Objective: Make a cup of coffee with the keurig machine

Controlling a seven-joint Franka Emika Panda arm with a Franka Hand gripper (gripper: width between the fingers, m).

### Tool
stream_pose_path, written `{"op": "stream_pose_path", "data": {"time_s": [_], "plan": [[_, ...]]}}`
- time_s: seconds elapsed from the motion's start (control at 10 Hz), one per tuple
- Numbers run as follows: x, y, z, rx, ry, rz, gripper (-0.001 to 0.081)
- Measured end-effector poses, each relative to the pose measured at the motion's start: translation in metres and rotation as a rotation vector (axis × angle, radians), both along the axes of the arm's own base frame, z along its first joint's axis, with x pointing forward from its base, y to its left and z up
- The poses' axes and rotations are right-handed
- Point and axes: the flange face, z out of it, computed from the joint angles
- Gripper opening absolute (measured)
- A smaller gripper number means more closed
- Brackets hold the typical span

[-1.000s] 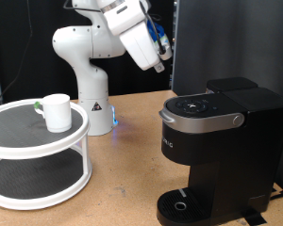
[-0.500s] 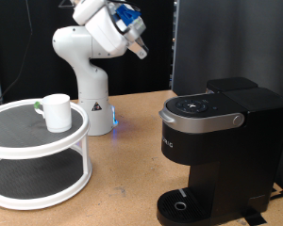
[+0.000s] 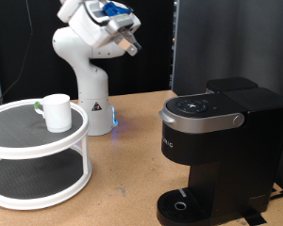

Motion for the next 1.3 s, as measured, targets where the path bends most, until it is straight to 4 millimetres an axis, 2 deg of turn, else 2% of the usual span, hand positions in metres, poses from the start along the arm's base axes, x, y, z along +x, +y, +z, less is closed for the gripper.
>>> {"op": "stream_pose_path", "data": {"time_s": [0.2, 0.7, 0.8, 0.9, 1.1, 1.3], "plan": [[-0.020, -0.014, 0.001, 0.029, -0.029, -0.019, 0.0002], [-0.078, -0.056, 0.005, 0.010, 0.028, 0.119, 0.0002], [-0.086, -0.060, 0.005, 0.016, 0.029, 0.125, 0.0002], [-0.086, -0.059, 0.005, 0.016, 0.031, 0.125, 0.0002], [-0.098, -0.063, -0.001, 0.017, 0.051, 0.236, 0.0002], [-0.122, -0.083, -0.002, 0.039, 0.064, 0.346, 0.0002]]}}
